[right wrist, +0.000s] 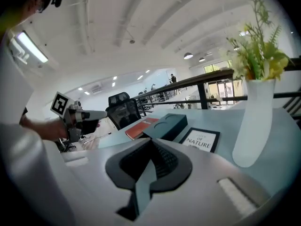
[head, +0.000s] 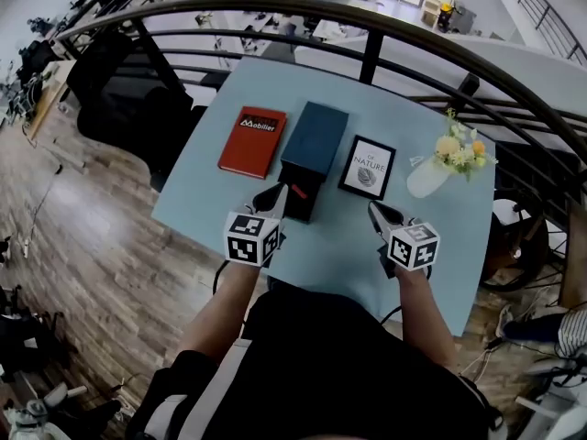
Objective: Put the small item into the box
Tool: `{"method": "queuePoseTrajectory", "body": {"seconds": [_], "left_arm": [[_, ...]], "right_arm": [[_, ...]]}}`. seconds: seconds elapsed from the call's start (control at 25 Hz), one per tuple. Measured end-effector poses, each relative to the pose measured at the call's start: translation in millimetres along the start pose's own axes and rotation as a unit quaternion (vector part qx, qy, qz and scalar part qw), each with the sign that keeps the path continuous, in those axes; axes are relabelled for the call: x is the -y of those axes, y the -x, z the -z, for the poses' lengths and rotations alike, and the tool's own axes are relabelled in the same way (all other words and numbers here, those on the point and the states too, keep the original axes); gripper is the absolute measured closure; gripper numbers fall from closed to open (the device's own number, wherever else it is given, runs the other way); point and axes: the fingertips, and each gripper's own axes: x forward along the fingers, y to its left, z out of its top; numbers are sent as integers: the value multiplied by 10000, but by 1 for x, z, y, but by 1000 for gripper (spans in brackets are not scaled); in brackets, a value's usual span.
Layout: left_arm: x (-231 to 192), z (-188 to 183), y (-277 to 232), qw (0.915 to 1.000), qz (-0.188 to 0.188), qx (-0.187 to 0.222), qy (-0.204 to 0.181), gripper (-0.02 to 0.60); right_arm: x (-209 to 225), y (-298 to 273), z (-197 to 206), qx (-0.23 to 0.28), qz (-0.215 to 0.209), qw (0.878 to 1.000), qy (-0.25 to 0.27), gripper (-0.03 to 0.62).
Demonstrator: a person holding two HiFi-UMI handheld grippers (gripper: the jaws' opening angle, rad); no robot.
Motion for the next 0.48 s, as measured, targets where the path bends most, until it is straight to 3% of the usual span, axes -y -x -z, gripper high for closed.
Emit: {"method": "queuePoseTrajectory", "body": {"seconds": [0.24, 0.48], "left_arm": [[16, -41, 1, 9990, -93, 67, -422, 577], [-3, -66, 15, 9990, 0, 362, -271, 577]], "right_arm": [[5, 3, -41, 278, -76, 9977, 618, 594], [-15, 9, -80, 844, -235, 9960, 167, 594]]}}
